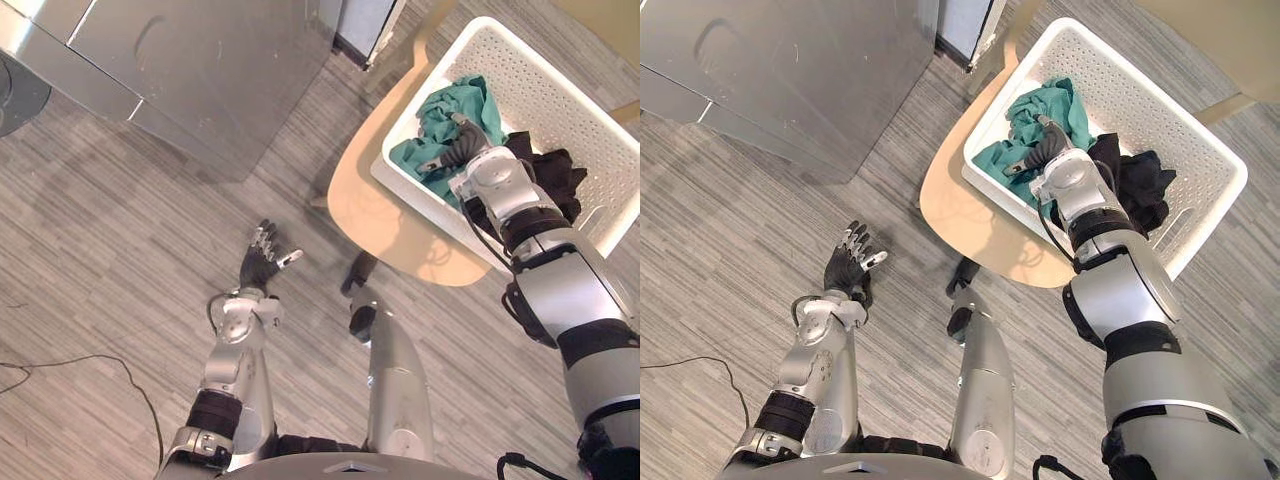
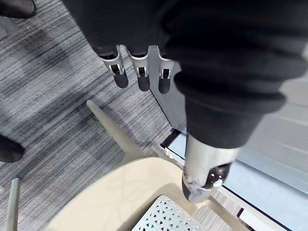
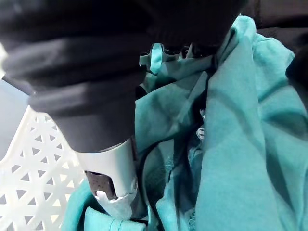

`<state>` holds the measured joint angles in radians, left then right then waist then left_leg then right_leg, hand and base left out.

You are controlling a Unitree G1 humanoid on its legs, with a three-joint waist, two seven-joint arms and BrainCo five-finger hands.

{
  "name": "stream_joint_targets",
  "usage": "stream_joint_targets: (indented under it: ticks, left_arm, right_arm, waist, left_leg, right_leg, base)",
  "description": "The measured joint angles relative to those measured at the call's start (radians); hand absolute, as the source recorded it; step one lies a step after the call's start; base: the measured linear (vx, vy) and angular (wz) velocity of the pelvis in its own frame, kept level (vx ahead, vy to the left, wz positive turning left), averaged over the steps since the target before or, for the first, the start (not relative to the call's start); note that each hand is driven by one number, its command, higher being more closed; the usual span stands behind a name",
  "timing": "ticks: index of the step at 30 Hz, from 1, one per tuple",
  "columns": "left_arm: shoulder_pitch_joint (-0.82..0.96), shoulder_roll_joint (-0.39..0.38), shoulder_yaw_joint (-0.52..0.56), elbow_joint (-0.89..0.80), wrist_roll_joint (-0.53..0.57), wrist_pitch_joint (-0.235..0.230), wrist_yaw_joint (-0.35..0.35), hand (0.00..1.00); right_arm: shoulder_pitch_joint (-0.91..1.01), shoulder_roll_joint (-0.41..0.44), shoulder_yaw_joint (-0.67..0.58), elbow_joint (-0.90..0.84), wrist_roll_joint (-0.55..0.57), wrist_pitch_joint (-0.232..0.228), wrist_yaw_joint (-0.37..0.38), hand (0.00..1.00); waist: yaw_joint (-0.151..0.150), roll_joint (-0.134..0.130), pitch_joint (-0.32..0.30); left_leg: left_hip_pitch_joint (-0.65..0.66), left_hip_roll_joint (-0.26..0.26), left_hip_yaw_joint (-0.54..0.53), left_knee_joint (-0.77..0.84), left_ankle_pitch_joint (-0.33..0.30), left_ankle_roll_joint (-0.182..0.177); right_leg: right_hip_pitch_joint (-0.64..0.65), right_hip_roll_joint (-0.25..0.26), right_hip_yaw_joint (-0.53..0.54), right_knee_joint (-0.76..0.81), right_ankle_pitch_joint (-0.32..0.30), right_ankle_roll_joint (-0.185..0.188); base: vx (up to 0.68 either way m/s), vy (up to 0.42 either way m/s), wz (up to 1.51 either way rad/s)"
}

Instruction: Pick up the laundry basket with both hands and put the clothes into the washing machine.

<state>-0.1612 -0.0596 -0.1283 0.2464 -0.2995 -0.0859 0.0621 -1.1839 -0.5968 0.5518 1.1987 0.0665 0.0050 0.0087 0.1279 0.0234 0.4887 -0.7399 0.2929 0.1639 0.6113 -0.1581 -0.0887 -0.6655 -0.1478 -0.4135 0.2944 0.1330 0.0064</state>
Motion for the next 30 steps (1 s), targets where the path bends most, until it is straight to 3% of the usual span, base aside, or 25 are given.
stream_joint_targets:
  ticks: [4, 5, 7, 15, 24, 30]
  left_arm:
    - [-0.009, 0.001, 0.007, 0.000, -0.006, 0.000, 0.000, 0.00]
    - [-0.008, 0.002, 0.008, 0.000, -0.011, 0.000, 0.000, 0.00]
    - [-0.009, 0.003, 0.007, -0.002, -0.014, 0.000, -0.001, 0.00]
    - [-0.013, -0.001, 0.009, -0.042, -0.014, -0.001, 0.000, 0.00]
    - [-0.024, -0.011, 0.020, -0.078, -0.030, -0.001, 0.061, 0.00]
    - [-0.025, -0.013, 0.061, -0.110, -0.042, -0.013, 0.109, 0.00]
  right_arm:
    - [0.000, 0.004, 0.057, 0.006, -0.095, 0.003, 0.001, 0.00]
    - [0.000, 0.008, 0.074, 0.009, -0.117, 0.006, 0.000, 1.00]
    - [-0.008, 0.029, 0.124, 0.021, -0.178, 0.021, 0.000, 1.00]
    - [-0.039, 0.036, 0.170, 0.038, -0.302, 0.060, -0.007, 1.00]
    - [-0.005, 0.062, -0.029, 0.021, -0.339, 0.067, -0.106, 1.00]
    - [0.144, 0.129, -0.319, -0.211, -0.272, 0.092, -0.217, 1.00]
  waist:
    - [0.000, -0.005, -0.004]
    - [0.001, -0.012, -0.011]
    - [0.001, -0.042, -0.038]
    - [0.011, -0.043, -0.046]
    - [0.031, -0.042, -0.048]
    - [0.026, -0.042, -0.048]
  left_leg:
    - [-0.014, -0.004, -0.006, -0.009, 0.011, 0.000]
    - [-0.020, -0.006, -0.005, -0.015, 0.015, 0.000]
    - [-0.040, -0.017, -0.007, -0.057, 0.047, -0.004]
    - [-0.050, -0.022, -0.025, -0.111, 0.089, -0.014]
    - [-0.061, 0.003, -0.025, -0.087, 0.094, -0.014]
    - [-0.048, 0.035, -0.014, -0.016, 0.062, -0.009]
  right_leg:
    - [-0.006, 0.000, -0.010, -0.013, 0.006, -0.008]
    - [-0.013, 0.000, -0.009, -0.017, 0.009, -0.011]
    - [-0.035, 0.000, -0.019, -0.046, 0.022, -0.021]
    - [-0.035, 0.012, -0.042, -0.089, 0.037, -0.038]
    - [-0.032, 0.040, -0.040, -0.113, 0.054, -0.040]
    - [-0.008, 0.062, -0.018, -0.110, 0.061, -0.041]
  base:
    - [-0.03, 0.004, 0.05]
    - [-0.03, -0.004, 0.05]
    - [-0.02, -0.018, 0.14]
    - [-0.01, -0.013, 0.09]
    - [0.00, 0.002, -0.05]
    - [-0.01, 0.020, -0.17]
